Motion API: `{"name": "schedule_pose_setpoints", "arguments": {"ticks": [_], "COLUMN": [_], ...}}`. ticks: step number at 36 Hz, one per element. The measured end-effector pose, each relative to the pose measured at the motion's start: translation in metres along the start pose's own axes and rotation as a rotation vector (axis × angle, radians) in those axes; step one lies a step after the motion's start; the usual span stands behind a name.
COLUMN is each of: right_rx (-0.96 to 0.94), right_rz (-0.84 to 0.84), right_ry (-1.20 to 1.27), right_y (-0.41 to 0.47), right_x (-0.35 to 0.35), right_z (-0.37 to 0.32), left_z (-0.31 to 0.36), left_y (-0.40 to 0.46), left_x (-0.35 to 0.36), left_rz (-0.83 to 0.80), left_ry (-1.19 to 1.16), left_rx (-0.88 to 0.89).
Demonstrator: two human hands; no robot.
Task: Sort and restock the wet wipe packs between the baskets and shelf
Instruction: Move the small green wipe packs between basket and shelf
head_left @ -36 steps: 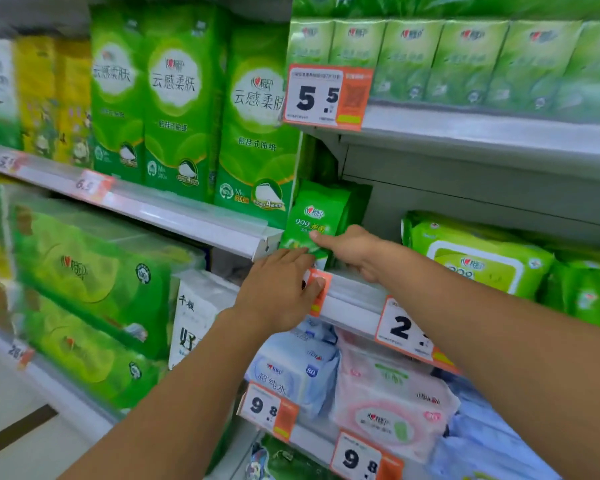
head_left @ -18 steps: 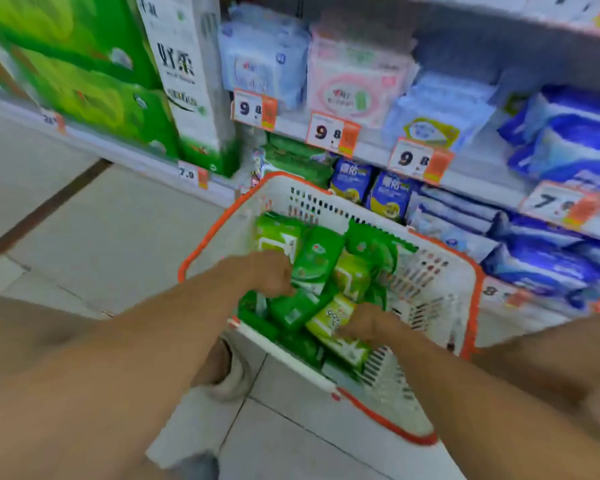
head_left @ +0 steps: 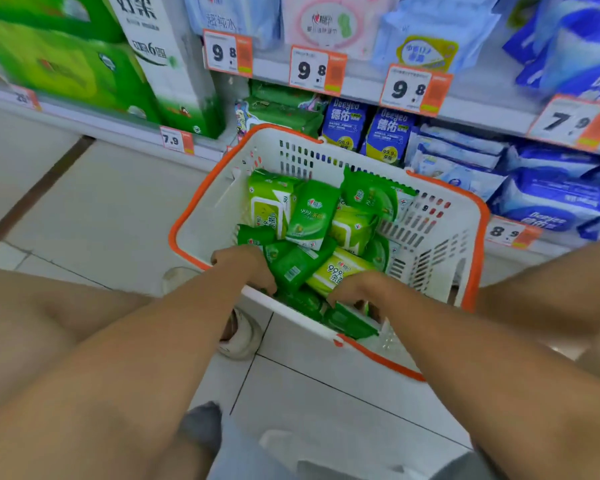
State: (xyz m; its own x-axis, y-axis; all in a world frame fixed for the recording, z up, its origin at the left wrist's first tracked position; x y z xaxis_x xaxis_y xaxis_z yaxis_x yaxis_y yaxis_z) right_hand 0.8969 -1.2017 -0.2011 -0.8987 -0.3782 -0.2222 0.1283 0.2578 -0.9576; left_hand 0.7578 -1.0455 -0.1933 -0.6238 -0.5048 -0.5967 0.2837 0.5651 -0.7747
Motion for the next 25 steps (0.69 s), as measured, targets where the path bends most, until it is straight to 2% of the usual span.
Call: {"name": "schedule_pose_setpoints", "arguments": {"ticks": [3,5,7,9,15,19,23,25], "right_rx": [0.046,0.036,-0.002,-0.061,-0.129,-0.204,-0.425,-0.513], "right_rz": [-0.012,-0.055,-0.115,-0.118,-0.036,-0.107,-0.218,-0.254], "right_ry": [0.240,0.406,0.534,0.618,0.973,1.232,1.475,1.574], "right_y": [-0.006,-0.009,-0.017,-0.017,0.007,0.011,0.007,0.006], "right_x": [-0.036,-0.057,-0.069,-0.074,-0.055,-0.046,-0.045,-0.046], "right_z": [0.007,0.009,0.009,0.010,0.028,0.039,0.044,0.043], "left_z": [-0.002,-0.003,-0.004,-0.004,0.007,0.013,0.010,0.006], "left_y": [0.001,0.003,0.004,0.000,-0.004,0.006,0.011,0.005], "left_x": [-0.001,-0.003,-0.004,-0.003,0.007,0.012,0.005,-0.006], "left_rz": [0.138,0.199,0.148,0.093,0.115,0.207,0.284,0.274], "left_ry": [0.002,-0.009,-0.044,-0.058,-0.089,-0.078,-0.144,-0.208], "left_rx": [0.037,0.175,0.312,0.373,0.375,0.372,0.318,0.347]}}
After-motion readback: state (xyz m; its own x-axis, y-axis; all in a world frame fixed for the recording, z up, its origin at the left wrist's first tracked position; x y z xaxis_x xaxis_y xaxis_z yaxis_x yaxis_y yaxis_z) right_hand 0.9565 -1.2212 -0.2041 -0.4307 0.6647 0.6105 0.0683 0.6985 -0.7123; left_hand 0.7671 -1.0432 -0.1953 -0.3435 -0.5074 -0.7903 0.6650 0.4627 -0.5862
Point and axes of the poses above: each hand's wrist, its own y-axis towards the middle knuckle, its own x-axis out of the palm, z = x × y, the point moved 1 cm from there along y, towards the middle knuckle, and after that the axes turned 6 degrees about y, right-handed, at the moved point
